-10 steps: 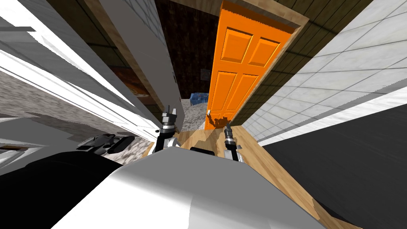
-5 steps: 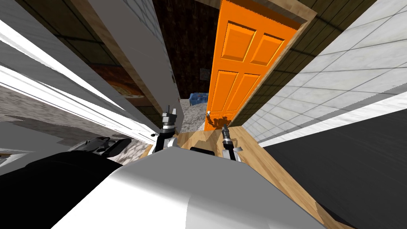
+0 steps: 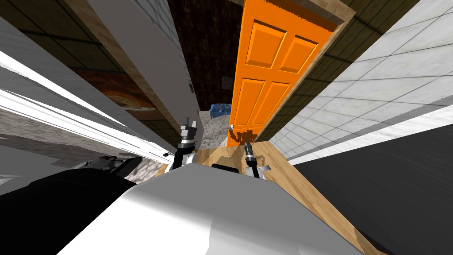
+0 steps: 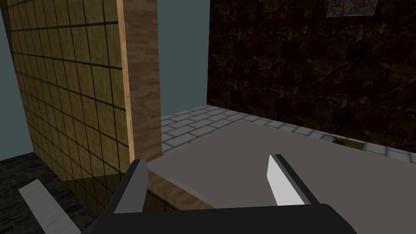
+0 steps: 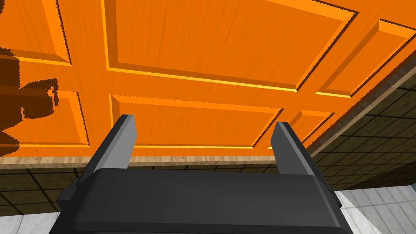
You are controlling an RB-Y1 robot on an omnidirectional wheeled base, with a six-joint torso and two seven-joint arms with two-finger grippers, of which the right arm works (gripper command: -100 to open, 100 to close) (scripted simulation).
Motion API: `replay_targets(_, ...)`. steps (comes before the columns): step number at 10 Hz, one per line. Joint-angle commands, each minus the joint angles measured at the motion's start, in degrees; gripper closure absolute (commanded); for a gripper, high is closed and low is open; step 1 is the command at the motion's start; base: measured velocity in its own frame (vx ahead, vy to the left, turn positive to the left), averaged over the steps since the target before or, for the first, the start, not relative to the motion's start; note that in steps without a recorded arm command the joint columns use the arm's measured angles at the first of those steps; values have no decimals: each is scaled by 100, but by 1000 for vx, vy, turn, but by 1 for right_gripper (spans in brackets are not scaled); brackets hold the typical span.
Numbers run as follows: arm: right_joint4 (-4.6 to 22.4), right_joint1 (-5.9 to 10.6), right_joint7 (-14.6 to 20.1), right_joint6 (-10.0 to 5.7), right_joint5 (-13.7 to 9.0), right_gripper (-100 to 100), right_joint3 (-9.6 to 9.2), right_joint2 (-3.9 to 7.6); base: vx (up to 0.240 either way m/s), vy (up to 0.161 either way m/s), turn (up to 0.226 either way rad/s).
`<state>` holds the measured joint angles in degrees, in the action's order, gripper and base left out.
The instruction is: Push the door open
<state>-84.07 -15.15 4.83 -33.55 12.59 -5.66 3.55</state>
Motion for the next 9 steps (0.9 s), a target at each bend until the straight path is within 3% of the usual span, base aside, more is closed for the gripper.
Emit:
replay_targets(1, 260, 108, 52, -68, 39, -100, -36, -10, 110, 17, -20)
replay_targets(5, 849, 317, 167, -237, 135, -100, -132, -53, 96, 10, -23)
replay_targets(6, 849, 317, 167, -237, 135, -100, -132, -53, 69, -4, -6)
replay_targets(9, 1268, 465, 249, -357, 204, -100, -200, -97, 73, 0, -20)
